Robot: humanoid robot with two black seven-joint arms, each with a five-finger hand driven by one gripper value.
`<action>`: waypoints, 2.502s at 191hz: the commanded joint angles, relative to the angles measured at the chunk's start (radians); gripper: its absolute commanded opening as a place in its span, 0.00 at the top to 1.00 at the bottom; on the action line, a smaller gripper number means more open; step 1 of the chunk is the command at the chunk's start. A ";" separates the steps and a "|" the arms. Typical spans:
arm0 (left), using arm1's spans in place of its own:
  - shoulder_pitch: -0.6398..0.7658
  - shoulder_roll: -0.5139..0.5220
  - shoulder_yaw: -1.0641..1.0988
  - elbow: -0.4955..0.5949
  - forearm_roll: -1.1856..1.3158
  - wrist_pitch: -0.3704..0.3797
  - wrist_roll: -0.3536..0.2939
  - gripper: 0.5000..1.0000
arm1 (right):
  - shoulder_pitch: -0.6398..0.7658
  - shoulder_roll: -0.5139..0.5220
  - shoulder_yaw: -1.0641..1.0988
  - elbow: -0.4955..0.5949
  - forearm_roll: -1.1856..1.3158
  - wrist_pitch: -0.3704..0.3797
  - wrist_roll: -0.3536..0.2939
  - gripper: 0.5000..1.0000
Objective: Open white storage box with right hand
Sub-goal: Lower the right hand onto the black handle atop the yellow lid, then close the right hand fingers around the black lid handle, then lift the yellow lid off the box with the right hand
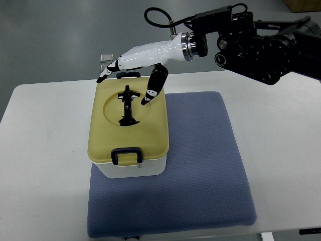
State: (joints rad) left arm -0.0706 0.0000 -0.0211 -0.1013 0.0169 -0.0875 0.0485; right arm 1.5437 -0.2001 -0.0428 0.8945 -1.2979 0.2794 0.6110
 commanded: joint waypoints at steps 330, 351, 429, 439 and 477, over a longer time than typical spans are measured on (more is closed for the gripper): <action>0.000 0.000 0.000 -0.005 0.000 0.000 0.001 0.00 | 0.112 0.110 -0.186 0.000 -0.084 -0.097 0.000 1.00; 0.000 0.000 0.000 -0.006 0.000 0.000 -0.001 0.00 | 0.113 0.103 -0.184 -0.002 -0.074 -0.138 0.000 1.00; 0.000 0.000 -0.002 -0.005 0.000 0.000 -0.001 0.00 | 0.135 0.057 -0.088 -0.049 -0.047 -0.224 0.000 1.00; 0.000 0.000 -0.002 -0.006 0.000 0.000 -0.001 0.00 | 0.135 0.044 -0.072 -0.058 -0.044 -0.223 0.000 1.00; 0.000 0.000 -0.002 -0.008 0.000 0.000 -0.001 0.00 | 0.127 -0.015 -0.063 -0.121 0.025 -0.210 -0.002 1.00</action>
State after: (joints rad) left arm -0.0706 0.0000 -0.0231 -0.1075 0.0169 -0.0874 0.0476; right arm 1.6771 -0.1818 -0.1075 0.8033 -1.3097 0.0632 0.6108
